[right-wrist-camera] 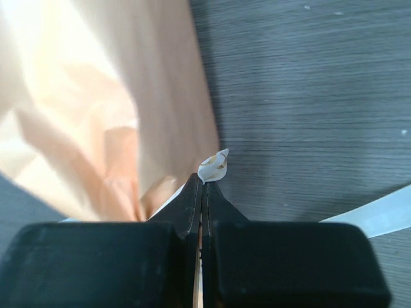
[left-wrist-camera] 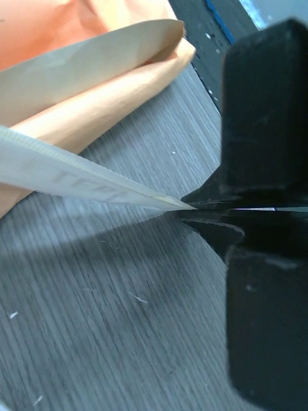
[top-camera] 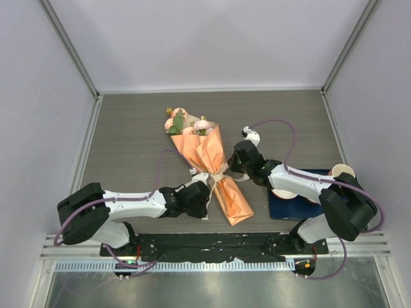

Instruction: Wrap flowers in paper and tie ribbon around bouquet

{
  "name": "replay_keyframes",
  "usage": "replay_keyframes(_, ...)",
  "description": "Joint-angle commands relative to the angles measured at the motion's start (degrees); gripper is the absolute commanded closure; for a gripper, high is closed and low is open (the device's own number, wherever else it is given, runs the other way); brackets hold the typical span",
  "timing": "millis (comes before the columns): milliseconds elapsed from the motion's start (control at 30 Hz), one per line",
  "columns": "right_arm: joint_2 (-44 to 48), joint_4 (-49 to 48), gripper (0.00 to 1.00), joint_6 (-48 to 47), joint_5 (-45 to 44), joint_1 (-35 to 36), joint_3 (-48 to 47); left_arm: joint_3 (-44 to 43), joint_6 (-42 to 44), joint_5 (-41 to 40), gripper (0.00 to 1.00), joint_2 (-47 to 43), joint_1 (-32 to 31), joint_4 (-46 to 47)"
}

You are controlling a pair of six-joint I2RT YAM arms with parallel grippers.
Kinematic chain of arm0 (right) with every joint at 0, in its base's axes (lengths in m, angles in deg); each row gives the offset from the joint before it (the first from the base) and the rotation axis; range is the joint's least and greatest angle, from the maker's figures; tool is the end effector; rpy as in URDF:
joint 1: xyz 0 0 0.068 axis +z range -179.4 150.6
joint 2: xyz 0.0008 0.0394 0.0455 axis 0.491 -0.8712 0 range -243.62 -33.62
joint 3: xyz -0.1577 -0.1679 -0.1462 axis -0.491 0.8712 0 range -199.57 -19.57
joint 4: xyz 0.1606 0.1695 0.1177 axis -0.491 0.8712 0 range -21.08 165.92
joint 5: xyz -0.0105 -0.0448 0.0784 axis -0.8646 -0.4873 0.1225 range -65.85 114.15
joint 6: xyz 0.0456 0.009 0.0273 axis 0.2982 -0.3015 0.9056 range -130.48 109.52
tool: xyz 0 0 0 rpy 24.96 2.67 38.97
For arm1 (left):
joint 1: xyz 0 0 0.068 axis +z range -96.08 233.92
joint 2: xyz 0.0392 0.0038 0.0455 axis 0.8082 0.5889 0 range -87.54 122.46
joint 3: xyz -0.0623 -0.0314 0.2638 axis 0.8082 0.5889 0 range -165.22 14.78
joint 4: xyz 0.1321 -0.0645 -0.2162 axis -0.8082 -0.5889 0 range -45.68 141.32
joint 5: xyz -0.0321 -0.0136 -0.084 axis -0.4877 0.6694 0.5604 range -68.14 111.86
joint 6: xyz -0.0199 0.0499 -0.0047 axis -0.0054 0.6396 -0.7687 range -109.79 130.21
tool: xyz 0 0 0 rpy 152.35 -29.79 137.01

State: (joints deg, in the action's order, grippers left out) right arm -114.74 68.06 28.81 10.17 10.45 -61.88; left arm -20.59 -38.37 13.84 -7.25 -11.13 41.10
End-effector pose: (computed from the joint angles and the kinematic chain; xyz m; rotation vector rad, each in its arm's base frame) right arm 0.2307 0.1815 0.2008 0.1236 2.2515 0.4874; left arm 0.1115 -0.2281 0.1536 0.3198 2.6143 -0.5910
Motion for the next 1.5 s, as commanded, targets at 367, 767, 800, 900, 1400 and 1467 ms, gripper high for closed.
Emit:
replay_keyframes(367, -6.8, -2.6, 0.99, 4.8, -5.1, -7.2, -0.4, 10.7, -15.7, 5.6, 1.0, -3.4, 1.6, -7.6)
replay_keyframes(767, -13.6, -6.3, 1.0, 5.2, -4.5, -10.5, -2.5, 18.6, -23.5, 5.7, 1.0, -10.1, 1.6, -12.7)
replay_keyframes(800, -14.2, -7.2, 1.0, 5.3, -4.9, -10.9, -2.4, 19.1, -23.9, 5.8, 1.0, -11.2, 1.6, -13.2)
replay_keyframes(900, -15.7, -9.8, 0.99, 4.9, -4.2, -12.5, -2.4, 21.2, -24.8, 6.3, 1.0, -14.8, 1.6, -13.8)
replay_keyframes(1400, -22.2, -11.0, 1.0, 6.7, -1.9, -15.6, -4.7, 22.4, -25.8, 4.6, 1.0, -18.6, 1.6, -16.4)
replay_keyframes(1467, -22.1, -11.0, 1.0, 6.5, -3.0, -16.1, -3.8, 22.0, -26.0, 5.0, 1.0, -17.8, 1.6, -17.1)
